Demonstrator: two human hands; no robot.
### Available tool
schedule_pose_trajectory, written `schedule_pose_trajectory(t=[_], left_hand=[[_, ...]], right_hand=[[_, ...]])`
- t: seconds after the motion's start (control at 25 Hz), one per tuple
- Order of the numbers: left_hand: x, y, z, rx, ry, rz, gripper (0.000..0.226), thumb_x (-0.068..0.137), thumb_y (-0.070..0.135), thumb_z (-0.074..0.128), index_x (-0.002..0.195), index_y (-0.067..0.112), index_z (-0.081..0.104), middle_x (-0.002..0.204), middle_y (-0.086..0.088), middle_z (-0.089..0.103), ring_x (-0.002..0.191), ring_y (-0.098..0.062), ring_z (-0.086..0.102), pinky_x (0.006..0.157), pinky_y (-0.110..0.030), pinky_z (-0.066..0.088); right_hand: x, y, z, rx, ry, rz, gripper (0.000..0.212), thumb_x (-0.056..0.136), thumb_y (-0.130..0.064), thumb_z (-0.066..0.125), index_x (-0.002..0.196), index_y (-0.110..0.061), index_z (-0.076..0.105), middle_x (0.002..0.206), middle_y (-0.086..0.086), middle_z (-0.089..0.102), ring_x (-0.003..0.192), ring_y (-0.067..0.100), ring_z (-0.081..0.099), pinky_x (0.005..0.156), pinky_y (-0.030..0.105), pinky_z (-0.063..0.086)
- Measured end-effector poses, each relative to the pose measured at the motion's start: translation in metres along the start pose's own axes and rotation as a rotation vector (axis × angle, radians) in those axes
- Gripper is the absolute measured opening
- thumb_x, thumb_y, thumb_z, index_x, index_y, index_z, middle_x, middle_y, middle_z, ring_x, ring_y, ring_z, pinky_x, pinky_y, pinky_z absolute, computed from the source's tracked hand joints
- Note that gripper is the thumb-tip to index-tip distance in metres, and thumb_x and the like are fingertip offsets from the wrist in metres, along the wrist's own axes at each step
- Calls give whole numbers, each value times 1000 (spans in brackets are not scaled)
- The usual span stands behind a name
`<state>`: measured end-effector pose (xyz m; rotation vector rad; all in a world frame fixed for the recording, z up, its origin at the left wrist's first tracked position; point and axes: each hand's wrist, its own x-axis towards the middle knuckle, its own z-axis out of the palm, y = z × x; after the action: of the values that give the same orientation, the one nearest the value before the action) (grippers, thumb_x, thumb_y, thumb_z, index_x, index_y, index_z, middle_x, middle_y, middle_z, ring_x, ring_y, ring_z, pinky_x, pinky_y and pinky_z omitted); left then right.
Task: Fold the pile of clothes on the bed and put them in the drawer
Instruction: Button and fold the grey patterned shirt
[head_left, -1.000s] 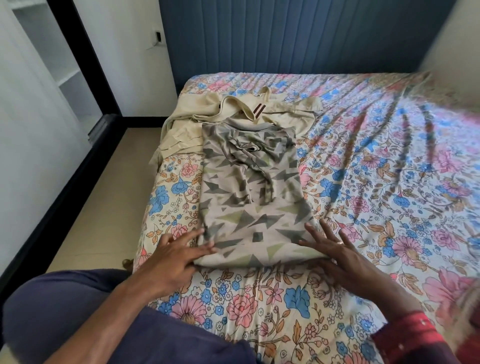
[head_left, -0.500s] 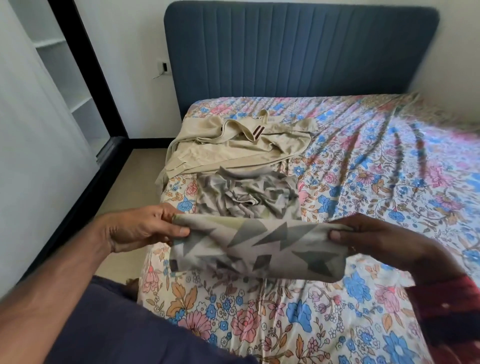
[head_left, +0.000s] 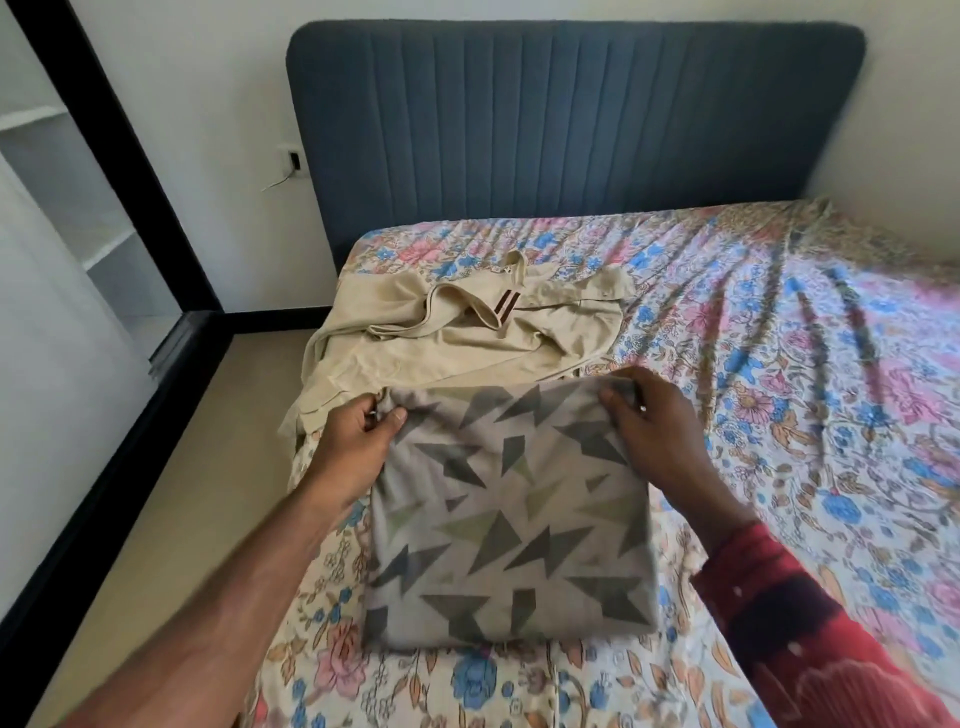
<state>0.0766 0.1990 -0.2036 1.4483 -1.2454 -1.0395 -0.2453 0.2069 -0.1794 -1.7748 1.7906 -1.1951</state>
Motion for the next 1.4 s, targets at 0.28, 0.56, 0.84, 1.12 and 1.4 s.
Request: schedule_pose_trajectory(t=[0.28,0.56,0.84,1.12,1.4], left_hand=[[94,-58,22,563,191,-296,64,69,60,81,104,13,56,105,-6,64,101,-34,63,82,-42,55],[105,-56,27,271,11,-470,54,61,45,94,95,10,72,97,-12,76,85,-29,72,81,-39,59],[103,15,38,110,-207,-243,33,74,-4,83,97,18,76,100,-6,78,103,-26,71,102,-50,52],[110,89,43,-63,-260,250,40,81,-25,57,82,11,73,77,6,74,76,-9,68,67,-21,56],[40,-47,-13,309,-134,-99,52,82,-27,51,70,18,74,66,10,70,67,-7,65,66,-18,51]], right_hand=[[67,74,76,-449,-263,392,53,86,-44,66,123,-8,57,123,18,63,111,38,61,91,42,52],[71,84,81,117,-433,603,47,76,-42,88,93,-2,72,87,12,77,79,30,75,75,39,63],[45,54,16,834,-161,378,31,87,-14,74,112,5,69,105,24,75,92,40,74,74,41,64],[-4,-25,-50,499,-186,-243,24,77,-12,83,98,-8,71,93,4,74,77,17,73,60,27,58],[-146,-18,92,-46,-743,-579,48,77,-7,58,116,-33,63,111,-10,67,103,12,62,79,23,52]])
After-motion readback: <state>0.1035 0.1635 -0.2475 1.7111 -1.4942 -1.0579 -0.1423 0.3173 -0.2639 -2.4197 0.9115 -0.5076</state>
